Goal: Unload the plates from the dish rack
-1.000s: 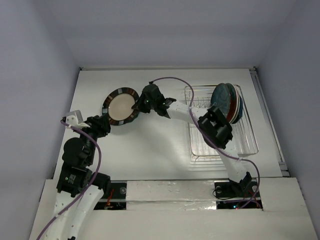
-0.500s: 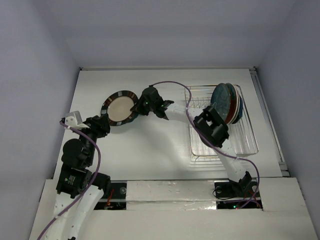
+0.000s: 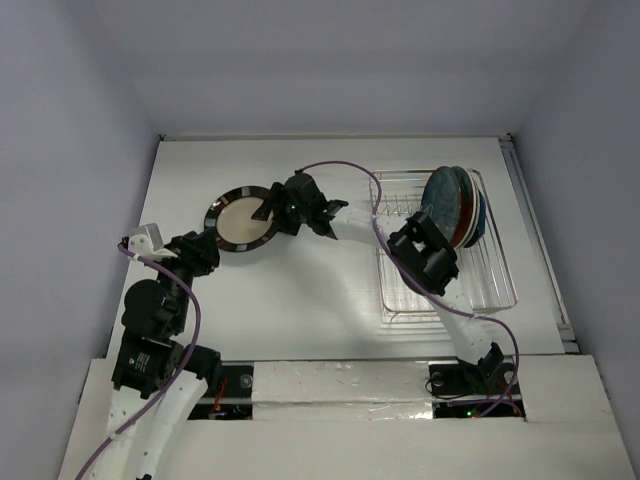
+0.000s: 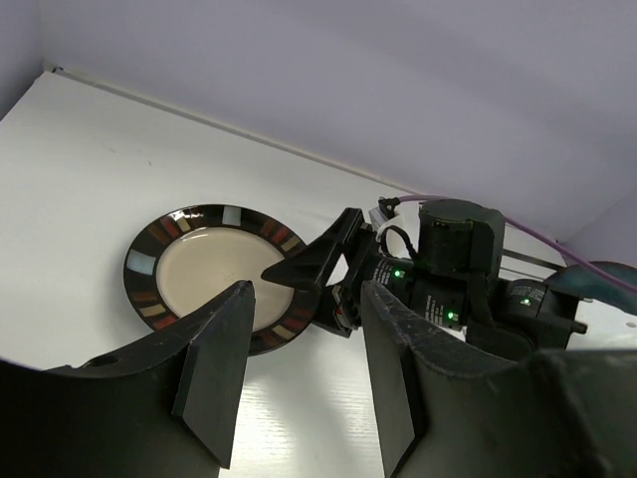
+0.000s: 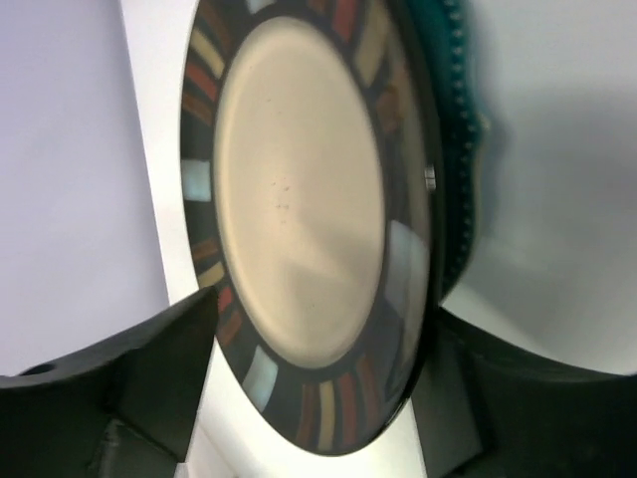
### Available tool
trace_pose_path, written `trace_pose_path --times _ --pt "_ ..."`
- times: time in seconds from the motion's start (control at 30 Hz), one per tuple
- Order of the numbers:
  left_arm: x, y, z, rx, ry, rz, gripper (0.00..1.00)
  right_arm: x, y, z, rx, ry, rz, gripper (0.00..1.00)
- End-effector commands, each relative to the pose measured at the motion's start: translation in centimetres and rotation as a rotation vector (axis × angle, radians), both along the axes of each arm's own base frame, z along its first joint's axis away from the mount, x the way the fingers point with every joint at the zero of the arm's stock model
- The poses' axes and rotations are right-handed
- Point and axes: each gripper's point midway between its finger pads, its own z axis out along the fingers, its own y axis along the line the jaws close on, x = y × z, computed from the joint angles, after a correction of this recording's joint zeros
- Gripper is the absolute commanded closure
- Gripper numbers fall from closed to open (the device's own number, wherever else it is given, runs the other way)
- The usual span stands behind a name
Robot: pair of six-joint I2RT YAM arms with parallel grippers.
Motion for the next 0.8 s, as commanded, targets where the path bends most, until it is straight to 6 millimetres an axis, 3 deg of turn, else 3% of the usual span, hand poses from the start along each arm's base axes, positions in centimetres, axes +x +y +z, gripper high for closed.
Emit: trace_pose_path --times 0.0,0.13,0.27,0.43,0.5,0.53,0.57,0.6,0.63,0.67,0.7,0.73,0.77 --pt "-0.2 -0.2 1.0 -0.014 -0.039 -0.010 0.56 0.5 -0.3 6.1 -0.013 -0.143 0.015 0.22" --pt "-0.2 -0.2 1.0 -0.014 -0.040 -0.010 0.56 0.7 -2.2 6.5 -0.115 -0.177 -0.007 0.12" --pt "-0.2 -0.2 1.0 -0.014 -0.040 -0.010 0.56 0.7 -3.7 5.2 -0.240 -0.183 -0.003 0.05" --pt "-0.2 -0.2 1.0 -0.013 -0.042 -0.010 0.56 0.4 -5.0 3.7 -0.329 -0.185 0.019 0.05" --pt "-0.2 -0.1 1.1 -0.014 -0.043 -0.010 0.56 -0.1 -5.9 5.3 -0.338 -0.216 0.023 0.09" --pt "-0.3 -0.1 1.2 -0.015 -0.048 -0.010 0.56 -0.2 -6.3 6.4 -0.330 -0.239 0.013 0.15" --pt "-0.3 -0.1 1.2 -0.015 -0.048 -0.010 0.56 -0.1 -6.7 7.9 -0.315 -0.273 -0.003 0.30" --pt "-0.3 -0.1 1.1 -0.015 -0.046 -0.010 0.56 -0.4 -8.3 7.8 -0.358 -0.294 -0.026 0.38" --pt "-0.3 -0.1 1.2 -0.015 -0.049 -0.010 0.56 -0.8 -9.6 12.2 -0.326 -0.361 -0.064 0.47" --pt "-0.3 -0.1 1.2 -0.015 -0.048 -0.010 0.56 -1.1 -11.0 13.6 -0.346 -0.394 -0.089 0.63" --pt "-0.4 -0.1 1.3 -0.018 -0.052 -0.010 0.56 -1.2 -12.9 15.1 -0.396 -0.443 -0.123 0.72" --pt "-0.4 -0.1 1.2 -0.018 -0.052 -0.010 0.56 -1.4 -16.0 15.2 -0.479 -0.463 -0.201 0.80" --pt "-0.4 -0.1 1.2 -0.018 -0.052 -0.010 0.56 -2.7 -18.7 19.6 -0.462 -0.533 -0.258 0.93"
